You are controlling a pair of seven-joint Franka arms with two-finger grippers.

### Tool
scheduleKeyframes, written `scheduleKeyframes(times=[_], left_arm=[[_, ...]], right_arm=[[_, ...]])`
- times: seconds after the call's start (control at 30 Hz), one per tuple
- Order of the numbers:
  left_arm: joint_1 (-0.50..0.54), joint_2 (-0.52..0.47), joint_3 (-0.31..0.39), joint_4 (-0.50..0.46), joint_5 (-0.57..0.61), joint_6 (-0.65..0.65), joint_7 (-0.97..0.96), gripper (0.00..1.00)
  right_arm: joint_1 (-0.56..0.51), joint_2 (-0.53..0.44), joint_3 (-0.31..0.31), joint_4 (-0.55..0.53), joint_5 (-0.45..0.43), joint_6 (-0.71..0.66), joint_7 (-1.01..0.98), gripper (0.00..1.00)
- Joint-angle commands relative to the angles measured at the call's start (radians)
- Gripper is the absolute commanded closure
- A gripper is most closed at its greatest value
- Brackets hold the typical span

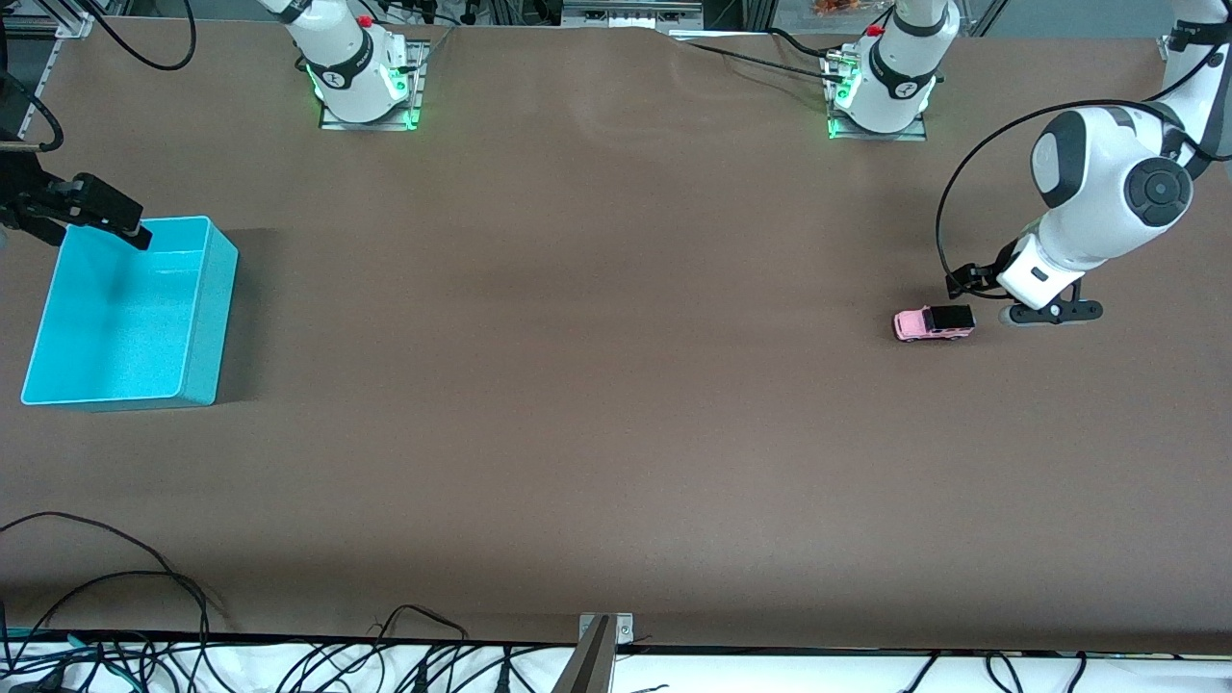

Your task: Wind and store pink jeep toy

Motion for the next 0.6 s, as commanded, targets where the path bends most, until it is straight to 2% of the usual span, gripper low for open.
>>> scheduleKeyframes(times=[0.0,0.17,0.37,0.57], left_arm=[[0.008,0.018,-0.006,-0.011,-0.004,0.040,0.014,0.00],[0.009,0.031,-0.006,-0.019,-0.004,0.062,0.059,0.00],[0.017,0.041,-0.004,-0.033,-0.016,0.108,0.328,0.00],[0.029,0.054,-0.004,-0.038,-0.016,0.118,0.514,0.00]], right_arm=[[-0.001,0.009,0.002,0.026,0.012,-0.002,-0.007,0.00],[-0.003,0.009,0.001,0.027,0.012,-0.002,-0.010,0.00],[-0.003,0.009,0.001,0.026,0.010,-0.004,-0.010,0.00],[-0.003,0.008,0.001,0.026,0.010,-0.004,-0.010,0.00]])
